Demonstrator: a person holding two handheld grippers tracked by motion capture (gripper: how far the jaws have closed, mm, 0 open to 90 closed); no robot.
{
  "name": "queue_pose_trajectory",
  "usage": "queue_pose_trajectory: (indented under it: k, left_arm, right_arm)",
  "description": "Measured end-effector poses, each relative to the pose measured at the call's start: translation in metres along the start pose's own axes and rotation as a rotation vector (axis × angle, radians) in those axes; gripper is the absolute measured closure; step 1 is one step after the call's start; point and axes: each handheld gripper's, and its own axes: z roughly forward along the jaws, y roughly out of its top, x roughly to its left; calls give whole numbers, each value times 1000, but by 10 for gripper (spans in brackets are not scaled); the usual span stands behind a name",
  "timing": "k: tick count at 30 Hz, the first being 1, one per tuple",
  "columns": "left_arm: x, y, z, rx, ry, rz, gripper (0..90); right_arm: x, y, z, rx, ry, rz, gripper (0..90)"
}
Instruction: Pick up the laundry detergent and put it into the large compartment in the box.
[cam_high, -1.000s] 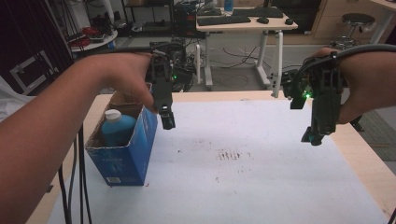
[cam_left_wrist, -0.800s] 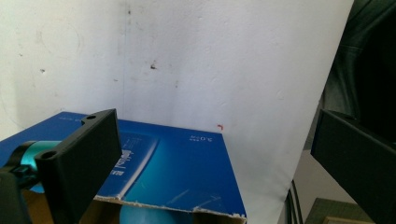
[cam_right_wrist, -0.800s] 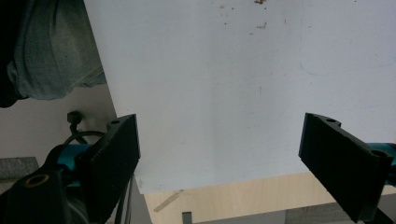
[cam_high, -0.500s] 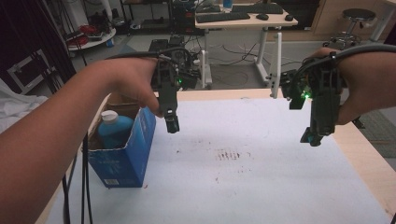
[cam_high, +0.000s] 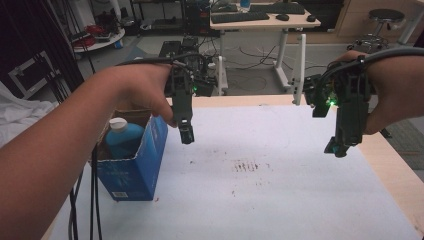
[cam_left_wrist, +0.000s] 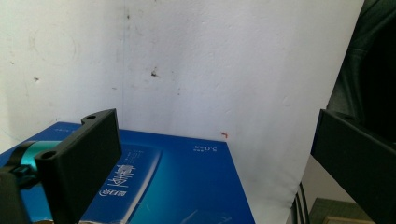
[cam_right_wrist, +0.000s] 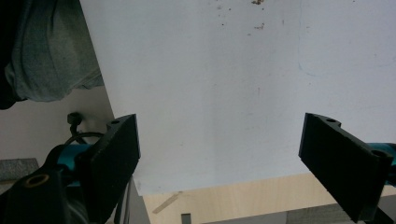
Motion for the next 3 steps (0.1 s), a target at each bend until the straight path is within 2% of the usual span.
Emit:
queue_pose_trajectory:
  k: [3]
  left_arm:
    - [1, 1, 2, -6, -6, -6, 17]
  right_arm:
    - [-1, -1, 0, 3, -2, -14, 117]
